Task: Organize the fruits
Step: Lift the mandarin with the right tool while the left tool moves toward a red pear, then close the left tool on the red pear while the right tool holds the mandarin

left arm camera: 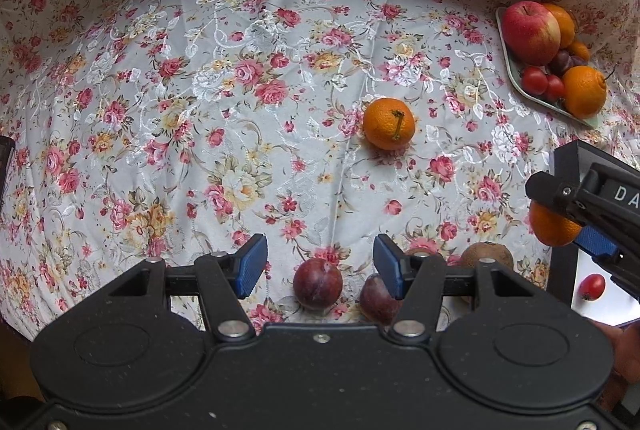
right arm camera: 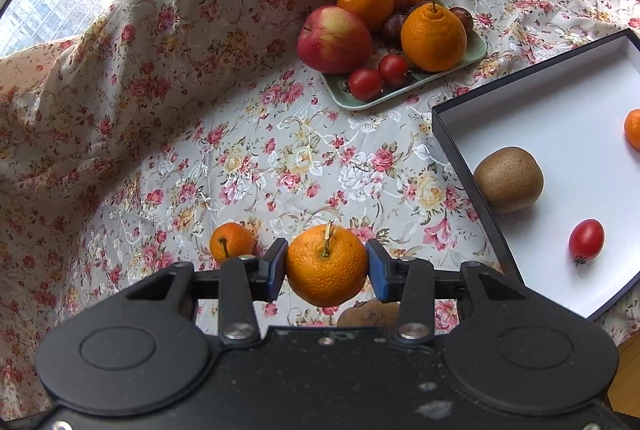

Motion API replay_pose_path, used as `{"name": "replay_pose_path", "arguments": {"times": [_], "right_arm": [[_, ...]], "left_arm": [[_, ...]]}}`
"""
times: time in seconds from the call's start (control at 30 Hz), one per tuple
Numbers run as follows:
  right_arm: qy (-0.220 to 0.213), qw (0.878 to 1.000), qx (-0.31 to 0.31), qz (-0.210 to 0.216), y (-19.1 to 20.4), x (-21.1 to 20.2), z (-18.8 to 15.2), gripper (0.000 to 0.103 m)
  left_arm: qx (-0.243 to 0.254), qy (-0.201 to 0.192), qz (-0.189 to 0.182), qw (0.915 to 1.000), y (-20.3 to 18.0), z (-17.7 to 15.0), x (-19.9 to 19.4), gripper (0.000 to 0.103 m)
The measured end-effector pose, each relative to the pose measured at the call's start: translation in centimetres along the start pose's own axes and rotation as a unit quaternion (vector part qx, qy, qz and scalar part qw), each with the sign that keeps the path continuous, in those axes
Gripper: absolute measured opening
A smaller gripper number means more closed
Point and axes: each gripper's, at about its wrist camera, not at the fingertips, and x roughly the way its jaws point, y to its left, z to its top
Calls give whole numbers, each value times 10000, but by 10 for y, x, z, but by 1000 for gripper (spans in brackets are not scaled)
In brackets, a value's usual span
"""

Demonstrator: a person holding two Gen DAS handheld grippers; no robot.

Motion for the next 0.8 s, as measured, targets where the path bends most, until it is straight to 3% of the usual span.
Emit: {"name": "replay_pose_path", "arguments": {"times": [0.4, 0.8], "right_arm": [[6, 9995, 310, -81, -37, -22, -3, 44], [-23, 9978, 661, 30, -54, -32, 8, 44]], "left_arm": [[535, 68, -156, 9984, -47, -15, 10, 62], [851, 355, 306, 9953, -71, -22, 40, 64]]}}
